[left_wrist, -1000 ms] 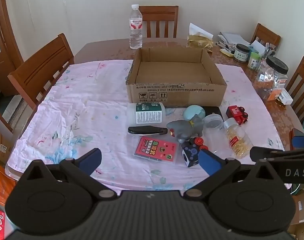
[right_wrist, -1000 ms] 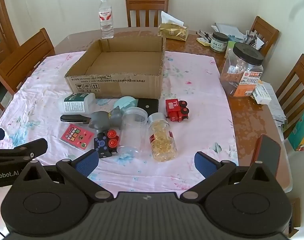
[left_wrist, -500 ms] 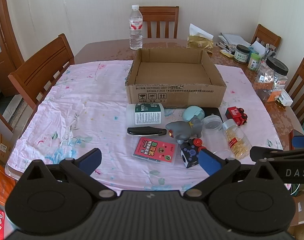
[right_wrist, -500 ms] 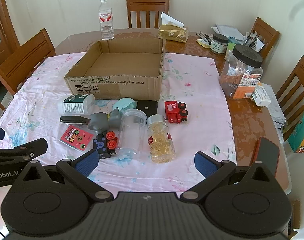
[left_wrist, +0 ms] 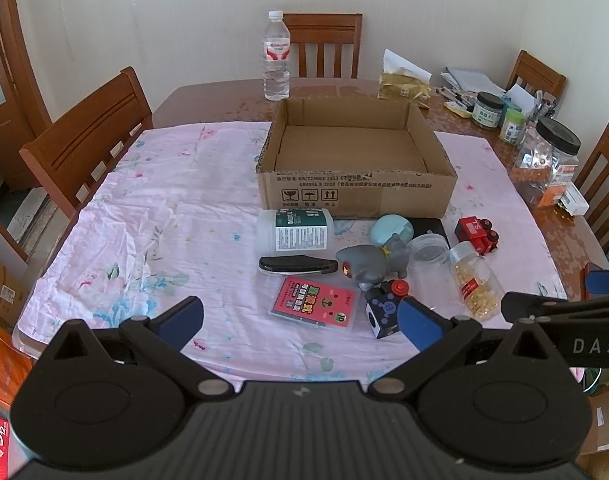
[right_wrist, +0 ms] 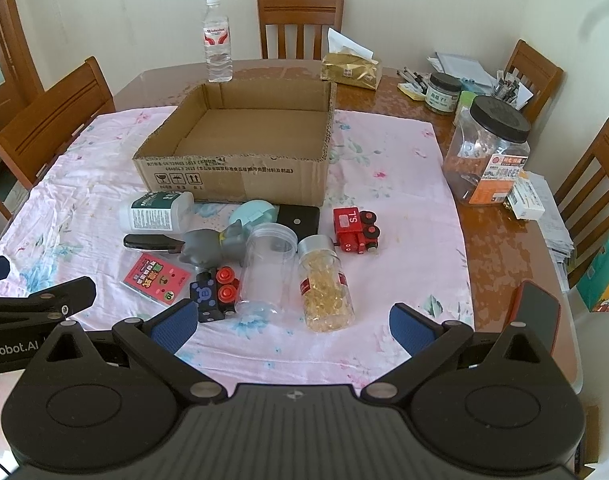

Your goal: Organize rigid objects

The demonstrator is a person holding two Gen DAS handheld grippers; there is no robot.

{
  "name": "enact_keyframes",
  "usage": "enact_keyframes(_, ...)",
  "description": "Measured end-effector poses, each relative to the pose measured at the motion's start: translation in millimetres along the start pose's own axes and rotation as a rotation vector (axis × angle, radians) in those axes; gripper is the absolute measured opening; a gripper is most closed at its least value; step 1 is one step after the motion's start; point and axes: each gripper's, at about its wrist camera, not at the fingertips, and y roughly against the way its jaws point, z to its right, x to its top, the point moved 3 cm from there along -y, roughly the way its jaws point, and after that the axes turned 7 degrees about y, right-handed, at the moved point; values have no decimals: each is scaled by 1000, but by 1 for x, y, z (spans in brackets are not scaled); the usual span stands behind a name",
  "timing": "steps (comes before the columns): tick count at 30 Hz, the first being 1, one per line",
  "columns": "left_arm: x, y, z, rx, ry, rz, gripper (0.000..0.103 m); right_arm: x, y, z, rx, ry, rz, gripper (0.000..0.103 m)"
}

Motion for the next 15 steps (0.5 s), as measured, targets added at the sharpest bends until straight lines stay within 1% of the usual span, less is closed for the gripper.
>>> enact_keyframes(15, 2, -1, -2, 4, 1, 0, 102, 2, 0, -2, 0, 5, 6, 103)
